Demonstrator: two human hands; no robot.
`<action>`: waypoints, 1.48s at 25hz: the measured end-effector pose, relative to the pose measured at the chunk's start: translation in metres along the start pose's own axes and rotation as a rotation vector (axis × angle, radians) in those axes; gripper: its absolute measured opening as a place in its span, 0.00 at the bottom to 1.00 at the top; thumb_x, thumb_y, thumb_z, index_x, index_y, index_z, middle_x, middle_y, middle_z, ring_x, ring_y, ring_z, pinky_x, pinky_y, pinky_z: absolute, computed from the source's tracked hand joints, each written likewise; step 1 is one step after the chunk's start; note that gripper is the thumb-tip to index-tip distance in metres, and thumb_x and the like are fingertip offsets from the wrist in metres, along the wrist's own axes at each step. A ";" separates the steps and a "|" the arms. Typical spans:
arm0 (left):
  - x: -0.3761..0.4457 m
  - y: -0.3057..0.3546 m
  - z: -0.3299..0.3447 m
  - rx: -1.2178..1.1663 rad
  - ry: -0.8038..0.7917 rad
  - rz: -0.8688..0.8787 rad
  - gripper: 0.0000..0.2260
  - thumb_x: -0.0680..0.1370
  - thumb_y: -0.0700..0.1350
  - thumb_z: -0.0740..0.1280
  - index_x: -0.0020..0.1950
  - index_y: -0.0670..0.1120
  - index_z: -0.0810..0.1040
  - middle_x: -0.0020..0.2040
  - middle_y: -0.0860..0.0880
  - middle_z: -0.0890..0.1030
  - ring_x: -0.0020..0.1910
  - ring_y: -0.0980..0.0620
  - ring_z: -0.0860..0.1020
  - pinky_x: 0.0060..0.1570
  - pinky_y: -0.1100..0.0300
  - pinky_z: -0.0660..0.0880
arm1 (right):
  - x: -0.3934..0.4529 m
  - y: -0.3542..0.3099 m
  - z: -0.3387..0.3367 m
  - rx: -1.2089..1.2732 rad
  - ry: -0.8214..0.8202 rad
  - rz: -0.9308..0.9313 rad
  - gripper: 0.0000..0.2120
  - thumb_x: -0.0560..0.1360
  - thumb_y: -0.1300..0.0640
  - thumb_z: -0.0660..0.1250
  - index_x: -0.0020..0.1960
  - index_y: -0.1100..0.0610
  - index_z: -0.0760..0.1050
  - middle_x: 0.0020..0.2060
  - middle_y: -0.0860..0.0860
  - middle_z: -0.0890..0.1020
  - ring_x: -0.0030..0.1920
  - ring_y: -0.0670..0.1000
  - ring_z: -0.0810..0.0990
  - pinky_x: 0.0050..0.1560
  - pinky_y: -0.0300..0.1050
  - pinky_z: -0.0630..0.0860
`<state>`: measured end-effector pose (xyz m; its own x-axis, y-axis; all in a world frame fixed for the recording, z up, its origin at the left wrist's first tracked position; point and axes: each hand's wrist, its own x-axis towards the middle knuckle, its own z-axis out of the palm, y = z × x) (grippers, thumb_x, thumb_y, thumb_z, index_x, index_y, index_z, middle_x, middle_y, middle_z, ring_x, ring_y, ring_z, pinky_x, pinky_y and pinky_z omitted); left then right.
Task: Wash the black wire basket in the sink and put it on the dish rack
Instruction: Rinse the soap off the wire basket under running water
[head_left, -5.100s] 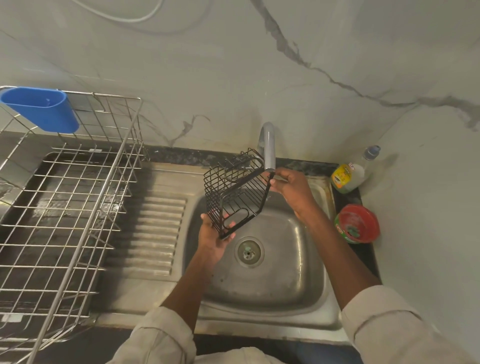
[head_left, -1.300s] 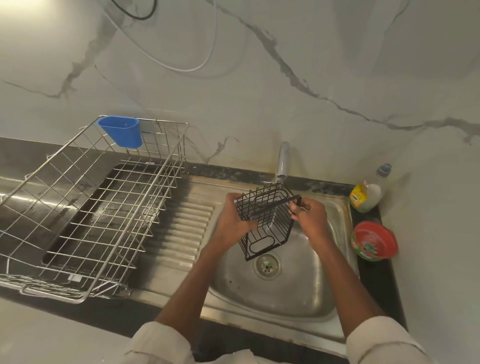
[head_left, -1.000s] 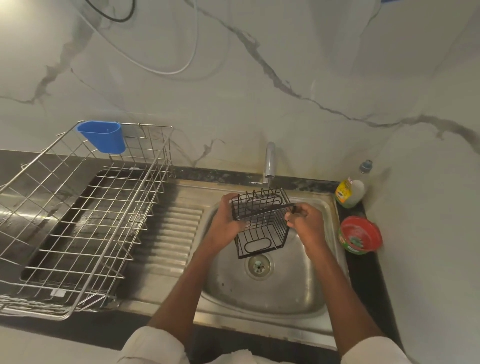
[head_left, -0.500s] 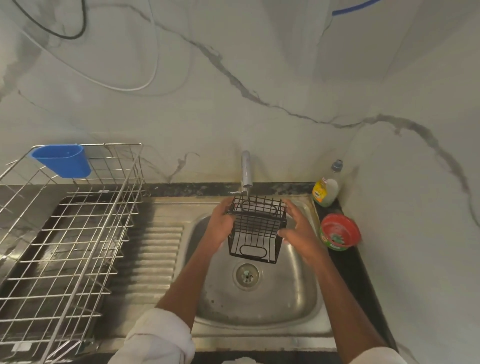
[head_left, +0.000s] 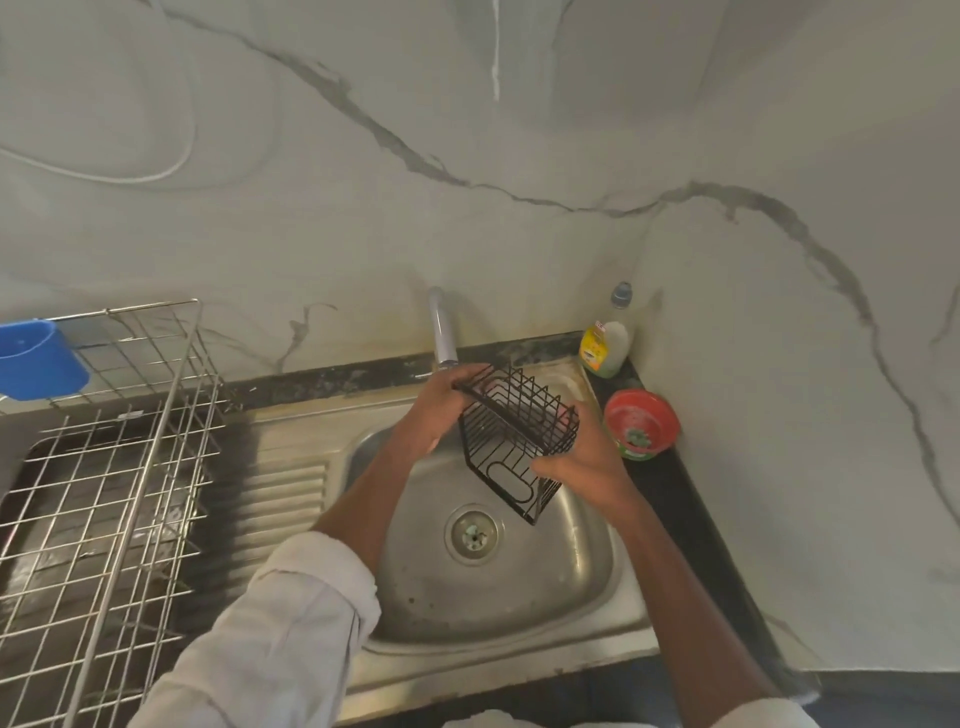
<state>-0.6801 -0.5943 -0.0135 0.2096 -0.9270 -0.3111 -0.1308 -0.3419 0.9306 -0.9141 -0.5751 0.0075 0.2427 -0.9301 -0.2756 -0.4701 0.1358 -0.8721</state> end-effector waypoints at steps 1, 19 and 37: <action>0.001 0.002 0.003 0.066 0.028 0.025 0.15 0.82 0.35 0.70 0.66 0.49 0.85 0.65 0.47 0.85 0.65 0.51 0.79 0.67 0.55 0.68 | 0.000 0.002 0.003 0.002 0.030 0.001 0.37 0.58 0.59 0.80 0.64 0.48 0.71 0.49 0.43 0.82 0.52 0.46 0.83 0.52 0.47 0.81; -0.099 -0.041 -0.073 0.162 0.134 0.160 0.36 0.75 0.26 0.73 0.78 0.52 0.71 0.68 0.50 0.79 0.55 0.56 0.85 0.59 0.55 0.83 | 0.062 -0.032 0.058 0.011 -0.364 -0.069 0.50 0.68 0.78 0.68 0.73 0.31 0.68 0.74 0.47 0.74 0.69 0.51 0.76 0.61 0.53 0.80; -0.136 -0.037 -0.047 0.156 0.625 0.015 0.32 0.68 0.51 0.85 0.66 0.52 0.74 0.57 0.59 0.78 0.54 0.61 0.79 0.49 0.69 0.76 | 0.089 -0.041 0.102 0.191 -0.383 -0.161 0.25 0.74 0.73 0.70 0.62 0.48 0.82 0.59 0.46 0.85 0.60 0.45 0.82 0.57 0.42 0.81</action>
<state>-0.6582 -0.4488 0.0035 0.7258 -0.6829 -0.0830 -0.2674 -0.3912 0.8806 -0.7871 -0.6284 -0.0226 0.6131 -0.7561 -0.2289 -0.2442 0.0942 -0.9651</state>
